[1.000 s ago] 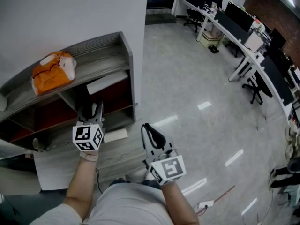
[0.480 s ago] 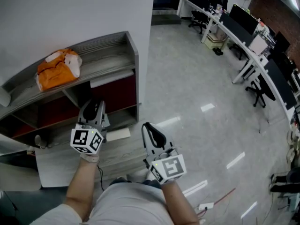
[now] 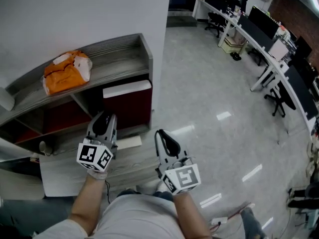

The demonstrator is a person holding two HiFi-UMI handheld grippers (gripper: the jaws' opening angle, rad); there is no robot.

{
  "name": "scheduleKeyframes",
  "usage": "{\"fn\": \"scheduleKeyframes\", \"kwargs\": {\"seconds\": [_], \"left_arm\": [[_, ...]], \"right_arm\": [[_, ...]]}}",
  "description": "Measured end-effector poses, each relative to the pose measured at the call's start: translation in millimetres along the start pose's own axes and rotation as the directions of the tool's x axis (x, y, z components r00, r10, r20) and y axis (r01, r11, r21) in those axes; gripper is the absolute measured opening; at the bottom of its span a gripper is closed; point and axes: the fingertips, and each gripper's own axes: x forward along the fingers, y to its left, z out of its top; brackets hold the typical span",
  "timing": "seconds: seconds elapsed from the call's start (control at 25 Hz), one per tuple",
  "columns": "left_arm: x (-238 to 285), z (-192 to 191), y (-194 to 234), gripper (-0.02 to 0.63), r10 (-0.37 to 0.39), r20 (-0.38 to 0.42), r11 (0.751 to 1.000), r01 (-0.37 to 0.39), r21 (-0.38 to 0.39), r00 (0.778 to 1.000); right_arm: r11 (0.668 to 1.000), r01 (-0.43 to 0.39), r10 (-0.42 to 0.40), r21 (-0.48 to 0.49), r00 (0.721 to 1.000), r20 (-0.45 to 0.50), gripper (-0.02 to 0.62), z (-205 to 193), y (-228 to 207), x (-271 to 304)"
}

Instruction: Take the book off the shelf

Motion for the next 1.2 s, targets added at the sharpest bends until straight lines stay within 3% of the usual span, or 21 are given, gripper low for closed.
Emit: {"fn": "scheduleKeyframes", "kwargs": {"seconds": [0.6, 1.2], "left_arm": [[-30, -41, -7, 0.054, 0.025, -0.138, 1.0, -0.026, -0.006, 0.99], [-78, -37, 17, 0.038, 0.128, -0.176, 0.99, -0.137, -0.037, 0.976]], "right_arm": [[0.999, -0.018, 0.018, 0.031, 1.0, -0.01, 0.031, -7, 2, 6], [0.991, -0.126, 0.127, 0.042, 0.991, -0.03, 0.031, -16, 33, 31]]}}
